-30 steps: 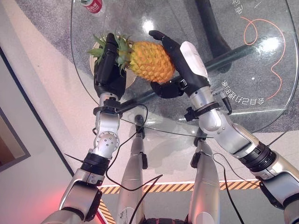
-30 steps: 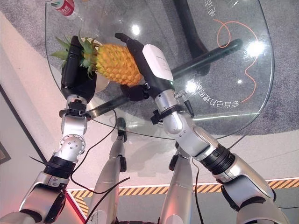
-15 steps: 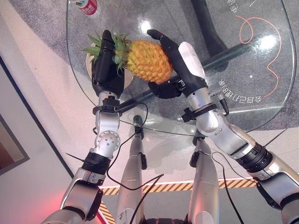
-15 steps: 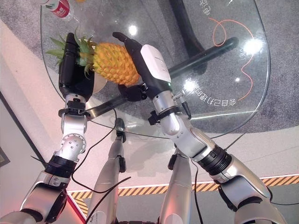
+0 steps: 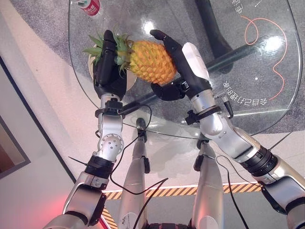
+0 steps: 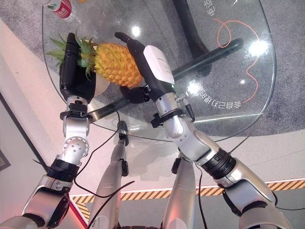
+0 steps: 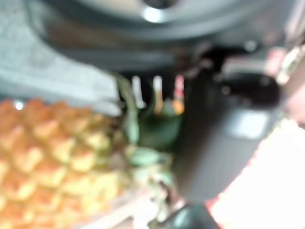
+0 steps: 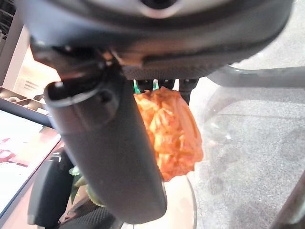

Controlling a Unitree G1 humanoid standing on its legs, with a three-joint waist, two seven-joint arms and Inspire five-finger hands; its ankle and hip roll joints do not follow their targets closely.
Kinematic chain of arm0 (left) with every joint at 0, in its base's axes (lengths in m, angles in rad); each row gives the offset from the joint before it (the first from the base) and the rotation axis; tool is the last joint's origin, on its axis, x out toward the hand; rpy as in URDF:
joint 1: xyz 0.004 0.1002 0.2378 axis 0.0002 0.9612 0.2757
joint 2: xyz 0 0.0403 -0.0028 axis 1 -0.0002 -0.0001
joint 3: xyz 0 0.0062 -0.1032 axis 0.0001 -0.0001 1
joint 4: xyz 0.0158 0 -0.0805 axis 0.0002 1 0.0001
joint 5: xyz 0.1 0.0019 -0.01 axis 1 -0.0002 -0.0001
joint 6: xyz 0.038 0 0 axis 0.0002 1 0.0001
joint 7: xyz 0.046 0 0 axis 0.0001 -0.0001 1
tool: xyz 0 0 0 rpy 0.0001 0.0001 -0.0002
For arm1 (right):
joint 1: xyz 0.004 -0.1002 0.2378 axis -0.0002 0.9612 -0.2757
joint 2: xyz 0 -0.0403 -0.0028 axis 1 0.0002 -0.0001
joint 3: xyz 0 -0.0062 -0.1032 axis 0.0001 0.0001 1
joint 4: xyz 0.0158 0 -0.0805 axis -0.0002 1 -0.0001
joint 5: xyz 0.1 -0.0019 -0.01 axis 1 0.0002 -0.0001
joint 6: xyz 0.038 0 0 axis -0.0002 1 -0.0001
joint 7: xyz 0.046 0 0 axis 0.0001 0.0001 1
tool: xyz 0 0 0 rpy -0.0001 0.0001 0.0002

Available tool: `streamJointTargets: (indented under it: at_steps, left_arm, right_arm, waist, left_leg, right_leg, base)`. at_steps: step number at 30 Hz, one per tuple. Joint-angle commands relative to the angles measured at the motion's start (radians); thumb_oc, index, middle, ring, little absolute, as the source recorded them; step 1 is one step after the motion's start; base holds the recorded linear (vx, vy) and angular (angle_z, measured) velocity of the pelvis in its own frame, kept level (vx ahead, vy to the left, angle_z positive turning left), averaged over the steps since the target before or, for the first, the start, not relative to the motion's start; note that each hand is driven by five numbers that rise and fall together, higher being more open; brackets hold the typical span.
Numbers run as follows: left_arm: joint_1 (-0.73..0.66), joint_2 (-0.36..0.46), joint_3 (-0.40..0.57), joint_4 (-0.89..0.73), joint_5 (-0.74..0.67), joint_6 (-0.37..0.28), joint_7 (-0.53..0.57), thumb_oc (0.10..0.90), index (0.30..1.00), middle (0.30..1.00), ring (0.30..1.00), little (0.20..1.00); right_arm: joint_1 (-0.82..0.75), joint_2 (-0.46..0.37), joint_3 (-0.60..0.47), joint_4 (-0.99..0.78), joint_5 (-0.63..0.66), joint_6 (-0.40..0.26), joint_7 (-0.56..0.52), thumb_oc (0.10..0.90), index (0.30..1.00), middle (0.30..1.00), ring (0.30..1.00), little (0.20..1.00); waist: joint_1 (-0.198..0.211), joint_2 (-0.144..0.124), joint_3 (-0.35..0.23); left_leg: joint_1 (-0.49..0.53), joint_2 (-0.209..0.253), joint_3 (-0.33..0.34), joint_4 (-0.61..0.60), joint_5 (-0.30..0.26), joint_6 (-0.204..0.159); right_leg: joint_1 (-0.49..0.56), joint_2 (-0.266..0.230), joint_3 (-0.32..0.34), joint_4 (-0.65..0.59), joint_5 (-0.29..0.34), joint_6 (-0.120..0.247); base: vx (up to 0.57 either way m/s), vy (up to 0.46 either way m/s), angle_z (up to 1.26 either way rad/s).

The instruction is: Pick up the fruit to the plate

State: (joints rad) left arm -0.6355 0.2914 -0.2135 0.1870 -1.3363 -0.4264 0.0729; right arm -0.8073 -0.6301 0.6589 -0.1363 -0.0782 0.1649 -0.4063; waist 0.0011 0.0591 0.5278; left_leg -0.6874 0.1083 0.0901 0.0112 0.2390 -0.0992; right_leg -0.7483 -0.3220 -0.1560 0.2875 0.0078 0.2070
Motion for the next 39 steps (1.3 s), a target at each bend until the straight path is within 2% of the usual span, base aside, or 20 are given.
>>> streamJointTargets:
  at_steps: [1,9,39]
  left_arm:
    - [-0.130,-0.034,-0.047,-0.157,0.092,-0.055,-0.067,0.100,0.300,0.300,0.300,0.200]
    - [-0.131,-0.039,-0.028,-0.151,0.110,-0.087,-0.048,0.100,0.300,0.300,0.300,0.200]
    - [-0.104,-0.011,0.030,-0.144,0.193,-0.106,-0.012,0.100,0.300,0.300,0.300,0.200]
  right_arm:
    - [-0.120,0.055,-0.077,-0.123,-0.028,-0.113,-0.072,0.800,0.900,0.900,0.900,0.900]
    - [-0.118,0.057,-0.088,-0.121,-0.036,-0.113,-0.083,0.800,0.900,0.900,0.900,0.900]
    - [-0.066,0.027,-0.154,-0.136,-0.051,-0.137,-0.118,0.800,0.900,0.900,0.900,0.900]
  waist:
    - [0.027,-0.010,-0.008]
    - [0.028,-0.009,-0.008]
    - [0.024,-0.005,-0.008]
  left_leg:
    - [0.064,0.044,0.014,0.004,-0.060,-0.040]
    - [0.052,0.042,0.011,0.007,-0.056,-0.039]
    - [0.047,0.045,0.012,0.014,-0.061,-0.042]
  right_leg:
    - [0.079,-0.025,-0.077,-0.170,0.174,0.030]
    - [0.070,-0.026,-0.077,-0.168,0.178,0.028]
    - [0.059,-0.027,-0.071,-0.158,0.169,0.028]
  base:
    - [0.00,0.000,0.00]
    - [0.00,0.000,0.00]
    - [0.00,0.000,0.00]
